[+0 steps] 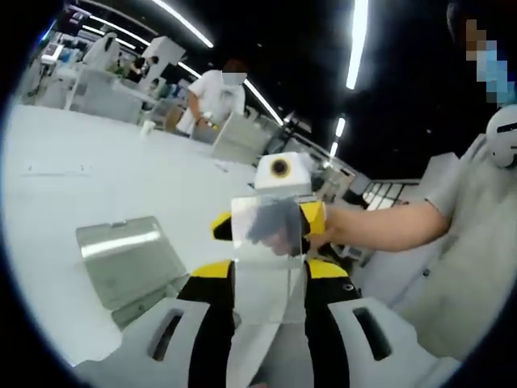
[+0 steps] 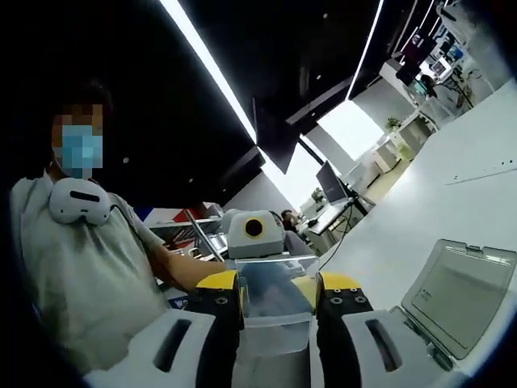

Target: Insert the divider into the dual guide fixture by aligning both edges with the guide slots and pushing it downward to the bottom, including one-sided entry, uneven engagement, binding, and posture correction.

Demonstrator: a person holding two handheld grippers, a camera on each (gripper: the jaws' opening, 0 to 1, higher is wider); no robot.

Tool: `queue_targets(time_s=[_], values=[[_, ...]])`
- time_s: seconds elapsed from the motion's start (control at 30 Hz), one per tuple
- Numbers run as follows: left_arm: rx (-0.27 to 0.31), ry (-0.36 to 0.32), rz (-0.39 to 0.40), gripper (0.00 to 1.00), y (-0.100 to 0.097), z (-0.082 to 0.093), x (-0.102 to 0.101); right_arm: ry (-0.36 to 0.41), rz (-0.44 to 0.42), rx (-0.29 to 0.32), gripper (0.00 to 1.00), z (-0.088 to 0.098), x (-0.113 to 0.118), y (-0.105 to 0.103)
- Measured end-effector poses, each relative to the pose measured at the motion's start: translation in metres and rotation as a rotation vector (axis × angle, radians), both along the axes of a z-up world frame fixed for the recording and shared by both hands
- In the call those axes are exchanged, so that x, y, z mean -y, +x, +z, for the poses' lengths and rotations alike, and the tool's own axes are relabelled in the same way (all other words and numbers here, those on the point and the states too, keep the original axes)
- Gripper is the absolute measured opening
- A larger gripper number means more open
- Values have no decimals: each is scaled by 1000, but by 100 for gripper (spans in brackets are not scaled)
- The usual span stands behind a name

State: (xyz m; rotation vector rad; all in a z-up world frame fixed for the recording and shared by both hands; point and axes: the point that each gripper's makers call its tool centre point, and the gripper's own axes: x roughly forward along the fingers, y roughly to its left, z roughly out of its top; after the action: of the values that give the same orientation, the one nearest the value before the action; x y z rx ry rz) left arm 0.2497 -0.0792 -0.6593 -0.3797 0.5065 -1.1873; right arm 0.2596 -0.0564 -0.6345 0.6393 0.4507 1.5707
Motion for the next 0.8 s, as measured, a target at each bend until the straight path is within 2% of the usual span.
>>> queue_targets(time_s=[0.17, 0.27, 0.43, 0.6, 0.7, 0.8], values=[[18, 6, 0, 36, -1, 1, -2, -15, -11, 9, 33, -2, -1, 1], [29, 17, 1, 42, -2, -1, -3, -20, -11, 9, 33, -2, -2, 1], [60, 29, 17, 45, -2, 3, -5, -38, -34, 10, 33, -4, -1, 5], [88, 96, 39, 45, -3, -5, -11, -69, -69, 9, 33, -8, -1, 10], [109, 169, 52, 45, -6, -15, -15, -87, -89, 11, 33, -12, 0, 13], [118, 213, 76, 44, -7, -20, -17, -100, -101, -3, 33, -15, -1, 15]])
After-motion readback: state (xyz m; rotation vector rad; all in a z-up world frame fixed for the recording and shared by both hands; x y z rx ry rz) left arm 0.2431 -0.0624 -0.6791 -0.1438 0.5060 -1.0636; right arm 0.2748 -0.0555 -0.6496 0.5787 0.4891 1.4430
